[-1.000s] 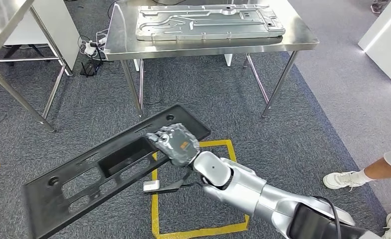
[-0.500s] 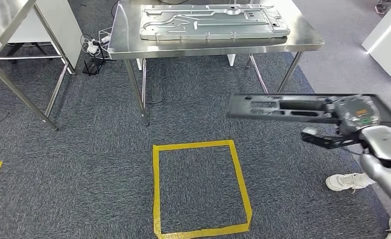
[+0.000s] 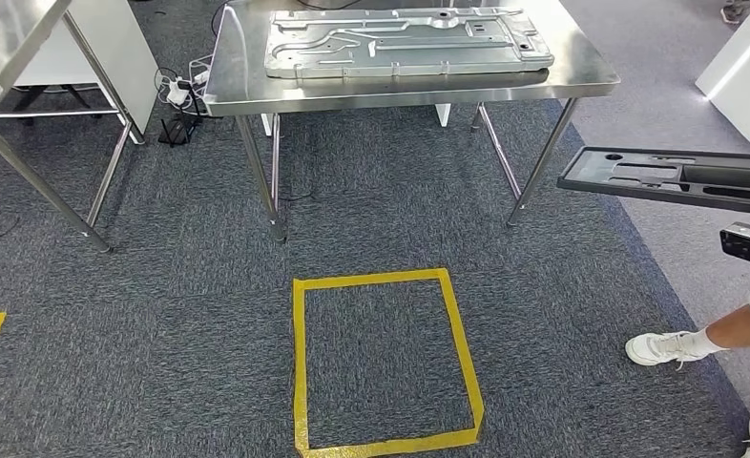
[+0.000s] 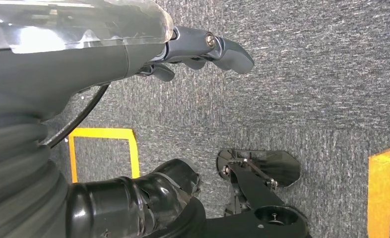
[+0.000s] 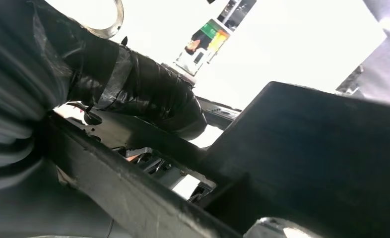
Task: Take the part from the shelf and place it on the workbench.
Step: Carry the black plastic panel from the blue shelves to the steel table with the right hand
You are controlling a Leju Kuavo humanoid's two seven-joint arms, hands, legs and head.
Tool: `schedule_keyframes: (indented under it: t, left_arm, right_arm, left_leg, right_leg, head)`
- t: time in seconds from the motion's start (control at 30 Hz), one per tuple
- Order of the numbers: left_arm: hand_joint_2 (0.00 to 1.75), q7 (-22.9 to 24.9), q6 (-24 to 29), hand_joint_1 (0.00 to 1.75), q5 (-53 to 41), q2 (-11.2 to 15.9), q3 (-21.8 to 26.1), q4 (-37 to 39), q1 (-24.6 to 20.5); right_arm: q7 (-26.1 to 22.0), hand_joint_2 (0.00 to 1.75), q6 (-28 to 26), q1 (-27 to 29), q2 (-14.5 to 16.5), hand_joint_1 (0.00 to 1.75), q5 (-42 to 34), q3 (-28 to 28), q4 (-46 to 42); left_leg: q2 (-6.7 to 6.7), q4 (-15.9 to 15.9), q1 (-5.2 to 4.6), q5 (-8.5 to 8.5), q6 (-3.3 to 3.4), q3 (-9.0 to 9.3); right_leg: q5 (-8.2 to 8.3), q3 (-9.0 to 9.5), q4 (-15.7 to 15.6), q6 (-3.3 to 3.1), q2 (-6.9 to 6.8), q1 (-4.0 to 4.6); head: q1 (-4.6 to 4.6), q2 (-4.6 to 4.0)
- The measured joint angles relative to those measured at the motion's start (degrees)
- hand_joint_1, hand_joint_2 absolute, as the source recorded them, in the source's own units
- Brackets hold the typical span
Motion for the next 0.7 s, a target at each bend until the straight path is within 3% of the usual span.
schedule_keyframes:
  t: [0.23, 0.4, 0.47, 0.57, 0.7]
  left_arm:
    - [1.75, 0.83, -0.25, 0.0, -0.31, 0.02, 0.26, 0.0, -0.09]
    - [1.75, 1.64, -0.22, 0.0, -1.3, 0.02, 0.32, 0.0, -0.22]
    - [1.75, 1.99, -0.11, 0.0, -2.34, -0.01, 0.3, 0.0, -0.38]
    - [1.75, 2.21, -0.14, 0.0, -3.88, -0.22, 0.21, 0.0, -1.04]
    - [1.75, 1.93, -0.77, 0.0, -5.12, -0.55, -0.13, 0.0, -1.98]
  right_arm:
    - [0.33, 1.75, 4.67, 0.47, -2.57, 1.75, -0.21, -3.22, -0.07]
    - [1.16, 1.75, 3.91, -2.1, -2.69, 1.75, -0.28, -1.78, -0.16]
    - [2.15, 1.75, 1.31, -7.2, -1.56, 1.75, 0.91, 2.29, 0.87]
    - [3.28, 1.75, -3.12, -18.71, 1.19, 1.75, 4.47, 13.43, 4.53]
    - [3.83, 1.75, -3.47, -32.66, 6.05, 1.75, 8.36, 28.47, 9.29]
  left_leg:
    - [0.02, -0.05, -0.01, 0.01, -0.01, 0.05]
    - [0.06, -0.16, -0.01, 0.01, -0.01, 0.06]
    - [0.28, -0.19, -0.01, 0.01, -0.02, 0.09]
    - [0.84, -0.22, -0.01, -0.03, -0.06, 0.34]
    - [1.25, -0.3, -0.02, -0.03, -0.08, 0.33]
  right_leg:
    - [0.0, 0.02, 0.02, 0.0, 0.01, 0.0]
    - [0.0, 0.05, 0.03, -0.01, 0.04, 0.0]
    - [0.01, 0.05, 0.03, -0.03, 0.23, 0.02]
    - [0.09, 0.12, 0.03, -0.13, 0.76, 0.04]
    - [0.21, 0.22, 0.05, -0.26, 1.11, 0.03]
  head:
    - [0.0, 0.0]
    - [0.0, 0.0]
    - [-0.01, 0.0]
    - [-0.01, 0.0]
    - [-0.01, -0.01]
